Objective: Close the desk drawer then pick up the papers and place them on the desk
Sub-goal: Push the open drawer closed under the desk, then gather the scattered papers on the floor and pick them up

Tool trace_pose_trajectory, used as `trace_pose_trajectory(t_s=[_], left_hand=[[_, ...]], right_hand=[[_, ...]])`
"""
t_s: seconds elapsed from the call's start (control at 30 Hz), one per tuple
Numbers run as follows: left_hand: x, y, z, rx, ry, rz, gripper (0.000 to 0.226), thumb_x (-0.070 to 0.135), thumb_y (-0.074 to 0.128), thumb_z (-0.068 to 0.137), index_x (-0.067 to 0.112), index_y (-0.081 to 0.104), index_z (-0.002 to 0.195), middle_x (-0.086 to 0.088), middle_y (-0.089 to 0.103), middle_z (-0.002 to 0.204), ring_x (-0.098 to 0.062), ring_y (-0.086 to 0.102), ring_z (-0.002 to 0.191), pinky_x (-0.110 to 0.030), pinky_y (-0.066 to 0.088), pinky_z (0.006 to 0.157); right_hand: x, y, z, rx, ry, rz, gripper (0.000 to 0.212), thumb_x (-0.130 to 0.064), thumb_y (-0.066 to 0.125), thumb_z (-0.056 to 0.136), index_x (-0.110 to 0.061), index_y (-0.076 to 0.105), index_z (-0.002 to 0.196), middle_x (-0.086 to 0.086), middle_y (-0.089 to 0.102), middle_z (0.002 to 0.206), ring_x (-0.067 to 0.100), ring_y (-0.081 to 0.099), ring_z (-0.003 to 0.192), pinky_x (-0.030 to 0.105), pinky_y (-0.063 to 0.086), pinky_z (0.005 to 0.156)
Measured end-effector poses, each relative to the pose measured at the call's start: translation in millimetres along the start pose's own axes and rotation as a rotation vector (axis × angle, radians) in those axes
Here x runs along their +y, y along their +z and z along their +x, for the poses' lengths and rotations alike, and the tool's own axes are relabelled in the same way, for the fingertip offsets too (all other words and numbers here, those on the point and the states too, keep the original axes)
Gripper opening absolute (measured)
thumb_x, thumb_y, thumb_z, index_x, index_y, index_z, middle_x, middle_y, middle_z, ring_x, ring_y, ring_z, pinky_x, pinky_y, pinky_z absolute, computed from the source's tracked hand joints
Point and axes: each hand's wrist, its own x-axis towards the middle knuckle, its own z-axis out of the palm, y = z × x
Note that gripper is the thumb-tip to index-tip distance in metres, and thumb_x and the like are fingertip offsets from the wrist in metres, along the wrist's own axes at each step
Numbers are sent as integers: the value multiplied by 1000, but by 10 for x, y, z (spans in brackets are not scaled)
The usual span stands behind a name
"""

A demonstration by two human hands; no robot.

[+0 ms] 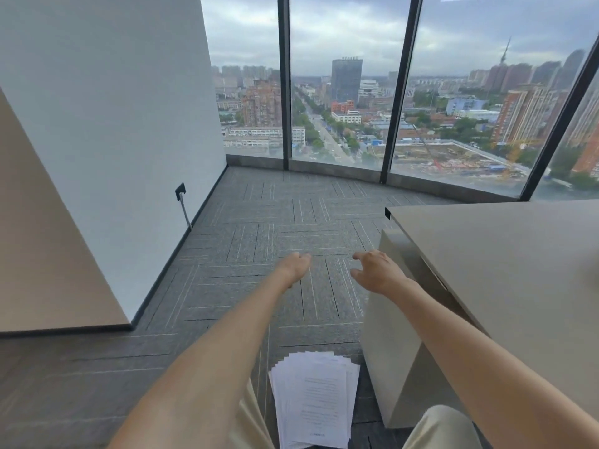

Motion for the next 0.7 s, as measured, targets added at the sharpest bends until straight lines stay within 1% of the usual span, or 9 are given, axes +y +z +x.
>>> trace_pose_trajectory(t_s=[0.1, 0.27, 0.4, 0.47, 0.53, 0.6, 0.63, 0.67, 0.7], left_hand=[[-168, -32, -51, -5, -13, -5, 59, 44, 30, 99, 5, 43, 142, -20, 45, 147, -38, 51, 126, -42, 50, 91], [-441, 62, 46, -36, -43, 12, 60, 42, 32, 100, 7, 31, 149, -17, 43, 147, -35, 51, 126, -38, 50, 83], [-797, 268, 388, -84, -121, -5, 61, 42, 35, 100, 6, 30, 148, -16, 42, 148, -34, 53, 124, -39, 51, 85], [-994, 428, 639, -97, -166, -8, 60, 42, 36, 99, 5, 31, 147, -16, 45, 144, -32, 54, 119, -39, 51, 85], [-1202, 623, 887, -105, -204, -6, 54, 40, 38, 99, 3, 40, 138, -17, 54, 131, -30, 57, 106, -38, 50, 84], [-1429, 827, 1128, -110, -238, -9, 36, 36, 40, 98, 5, 50, 114, -13, 56, 103, -24, 54, 84, -34, 46, 74], [-1551, 927, 1240, -115, -261, -11, 26, 34, 41, 97, 10, 49, 100, -9, 53, 91, -20, 49, 72, -32, 43, 67], [-1686, 1029, 1355, -122, -288, -17, 22, 33, 42, 97, 12, 45, 92, -5, 49, 83, -16, 43, 66, -31, 39, 60], [-1834, 1133, 1474, -131, -317, -21, 21, 33, 43, 96, 13, 43, 90, -3, 48, 80, -15, 41, 64, -30, 35, 57]], right_hand=[[-117, 105, -82, -25, -14, 17, 52, -27, 51, 94, -13, 45, 144, 15, 53, 143, 32, 51, 129, 44, 47, 100], [-135, 421, -26, -150, -2, 6, 55, -29, 51, 95, -11, 41, 146, 15, 51, 145, 32, 43, 135, 42, 41, 103], [11, 901, 245, -269, 28, 15, 58, -30, 52, 95, -13, 38, 148, 13, 47, 149, 33, 42, 137, 41, 38, 108], [133, 1214, 466, -330, 56, 28, 59, -31, 53, 94, -12, 39, 148, 13, 45, 151, 32, 42, 137, 39, 38, 108], [268, 1548, 689, -392, 86, 53, 59, -30, 54, 93, -10, 39, 147, 13, 45, 151, 31, 46, 135, 38, 41, 107], [421, 1904, 923, -447, 118, 80, 59, -30, 55, 93, -8, 41, 146, 14, 46, 150, 32, 47, 135, 39, 42, 107], [506, 2093, 1036, -469, 132, 87, 58, -31, 55, 93, -7, 43, 144, 15, 47, 149, 33, 47, 134, 40, 42, 107], [590, 2285, 1146, -493, 144, 93, 56, -32, 55, 92, -7, 45, 142, 15, 50, 147, 34, 48, 133, 42, 43, 106], [666, 2469, 1243, -513, 155, 99, 55, -32, 55, 91, -7, 47, 140, 15, 52, 144, 34, 50, 130, 42, 45, 103]])
